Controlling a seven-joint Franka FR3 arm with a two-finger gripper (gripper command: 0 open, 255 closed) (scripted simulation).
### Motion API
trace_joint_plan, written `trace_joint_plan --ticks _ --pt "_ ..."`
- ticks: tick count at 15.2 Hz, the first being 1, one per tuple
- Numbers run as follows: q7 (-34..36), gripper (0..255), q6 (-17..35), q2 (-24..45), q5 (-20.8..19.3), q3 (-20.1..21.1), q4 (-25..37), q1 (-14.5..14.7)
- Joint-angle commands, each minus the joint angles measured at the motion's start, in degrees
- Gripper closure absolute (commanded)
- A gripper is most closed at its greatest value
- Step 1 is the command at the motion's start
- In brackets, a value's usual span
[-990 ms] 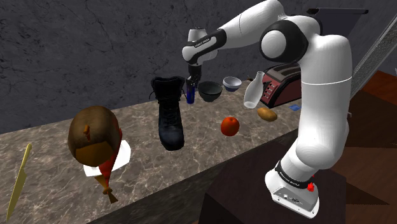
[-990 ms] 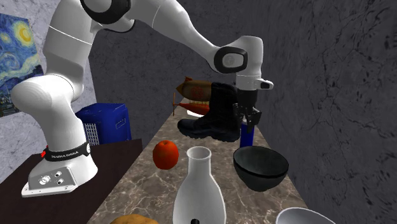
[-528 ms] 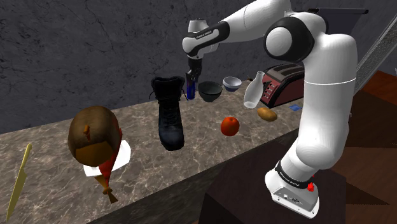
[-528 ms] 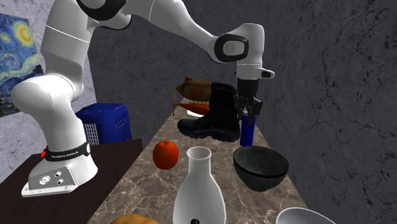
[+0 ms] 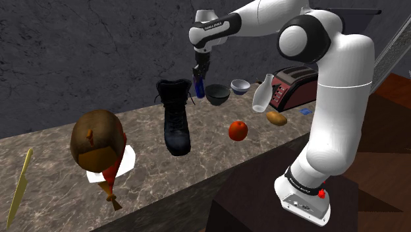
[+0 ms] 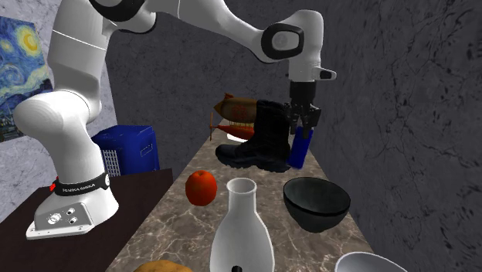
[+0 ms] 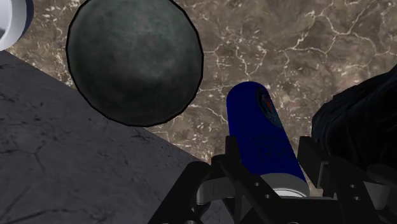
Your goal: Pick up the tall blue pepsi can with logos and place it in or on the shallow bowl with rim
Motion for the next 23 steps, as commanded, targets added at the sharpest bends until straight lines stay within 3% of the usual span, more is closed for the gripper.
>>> trace_joint_plan --ticks 1,12,23 --pt "0.09 255 -1.36 -0.55 -0.09 -0.03 0.81 0.04" --pt "0.27 255 -8.61 -1.90 -0.35 -0.15 6.73 -0.01" --pt "-12.51 255 -14.25 -1.95 1.17 -4.17 12.09 -9.00"
